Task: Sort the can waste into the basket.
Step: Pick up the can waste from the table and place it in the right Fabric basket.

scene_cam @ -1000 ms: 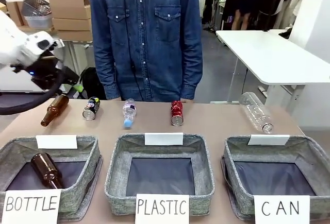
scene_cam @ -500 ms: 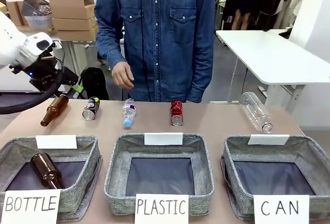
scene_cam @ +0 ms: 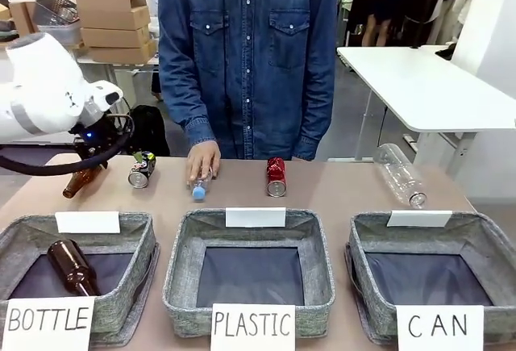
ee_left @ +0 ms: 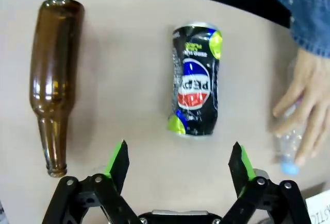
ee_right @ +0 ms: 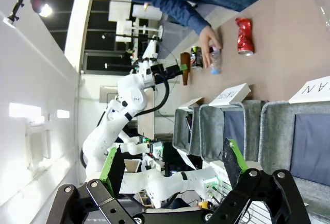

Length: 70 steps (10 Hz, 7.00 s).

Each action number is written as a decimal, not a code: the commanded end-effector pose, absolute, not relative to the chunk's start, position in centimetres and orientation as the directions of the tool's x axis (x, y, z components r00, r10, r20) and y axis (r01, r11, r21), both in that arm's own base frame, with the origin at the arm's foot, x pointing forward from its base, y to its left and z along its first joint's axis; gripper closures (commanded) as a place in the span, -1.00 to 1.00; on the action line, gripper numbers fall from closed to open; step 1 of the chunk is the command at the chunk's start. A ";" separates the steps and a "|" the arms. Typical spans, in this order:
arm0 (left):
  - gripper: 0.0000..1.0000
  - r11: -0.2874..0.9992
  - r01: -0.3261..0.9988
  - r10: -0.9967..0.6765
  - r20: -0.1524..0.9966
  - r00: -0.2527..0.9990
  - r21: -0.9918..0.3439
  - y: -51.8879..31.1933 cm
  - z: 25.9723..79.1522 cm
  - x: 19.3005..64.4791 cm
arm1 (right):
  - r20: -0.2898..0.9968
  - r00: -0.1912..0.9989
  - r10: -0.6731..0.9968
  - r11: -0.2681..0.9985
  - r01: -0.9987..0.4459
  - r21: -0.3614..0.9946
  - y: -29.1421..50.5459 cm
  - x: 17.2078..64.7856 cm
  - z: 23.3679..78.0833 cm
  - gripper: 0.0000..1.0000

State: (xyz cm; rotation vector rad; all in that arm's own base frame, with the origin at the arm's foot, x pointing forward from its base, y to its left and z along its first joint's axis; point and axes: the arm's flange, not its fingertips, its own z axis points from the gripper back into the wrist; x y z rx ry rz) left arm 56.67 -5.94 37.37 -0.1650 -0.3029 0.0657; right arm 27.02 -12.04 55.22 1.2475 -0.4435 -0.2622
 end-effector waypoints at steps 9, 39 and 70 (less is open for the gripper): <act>-1.00 0.805 0.090 0.074 0.250 0.965 -0.587 9.0 46.8 49.5 | 0.209 0.880 -0.426 0.292 -0.085 0.953 -12.0 27.3 55.4 -1.00; -1.00 0.999 0.011 -0.008 0.097 0.995 -0.031 -9.8 32.1 65.4 | 0.209 0.880 -0.426 0.292 -0.085 0.953 -12.0 27.3 55.4 -1.00; 0.23 0.303 0.894 -0.666 0.597 0.447 -0.331 3.0 55.7 29.2 | 0.209 0.880 -0.426 0.292 -0.085 0.953 -12.0 27.3 55.4 -1.00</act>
